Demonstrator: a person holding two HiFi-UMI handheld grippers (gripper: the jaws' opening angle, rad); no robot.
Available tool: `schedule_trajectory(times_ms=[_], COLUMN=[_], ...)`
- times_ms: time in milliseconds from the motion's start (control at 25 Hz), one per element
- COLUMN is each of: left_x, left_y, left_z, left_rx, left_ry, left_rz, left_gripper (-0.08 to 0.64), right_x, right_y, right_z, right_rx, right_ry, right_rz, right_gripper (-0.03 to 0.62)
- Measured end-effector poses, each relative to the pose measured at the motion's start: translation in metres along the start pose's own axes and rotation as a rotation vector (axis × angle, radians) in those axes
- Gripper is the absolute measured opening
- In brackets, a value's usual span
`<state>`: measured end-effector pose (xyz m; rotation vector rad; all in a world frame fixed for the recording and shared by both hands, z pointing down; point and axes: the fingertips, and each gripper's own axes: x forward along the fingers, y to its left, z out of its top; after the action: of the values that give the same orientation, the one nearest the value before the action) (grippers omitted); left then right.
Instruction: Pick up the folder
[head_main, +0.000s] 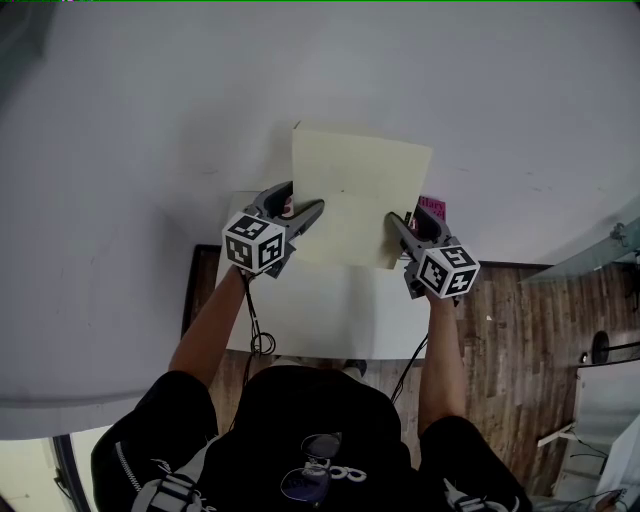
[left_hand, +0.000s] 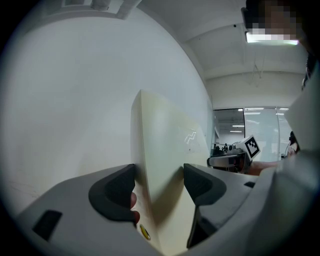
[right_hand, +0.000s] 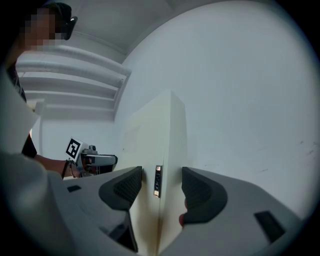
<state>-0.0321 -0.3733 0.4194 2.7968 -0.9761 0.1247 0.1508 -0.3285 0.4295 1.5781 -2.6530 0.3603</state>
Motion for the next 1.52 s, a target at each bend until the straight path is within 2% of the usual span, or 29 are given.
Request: schedule_trajectory(times_ms=[560,1520], left_x=[-0.015,-0.023], left_y=[-0.008,-0.015], left_z=[-0.036,-0.035], left_rx=[-0.002,-0.005], left_ry=[0.045,0.050], left_rz=[0.020,0.028], left_gripper=[0.314,0.314], right_x=[-0.008,-0.015], right_y=[0.009,0.015], right_z=[-0.036,-0.036], right_rx=[-0.012,-0.028], right_ry=[0.054,0.068], right_rz=[0.003,0.014], right_gripper=[0.265,0.264])
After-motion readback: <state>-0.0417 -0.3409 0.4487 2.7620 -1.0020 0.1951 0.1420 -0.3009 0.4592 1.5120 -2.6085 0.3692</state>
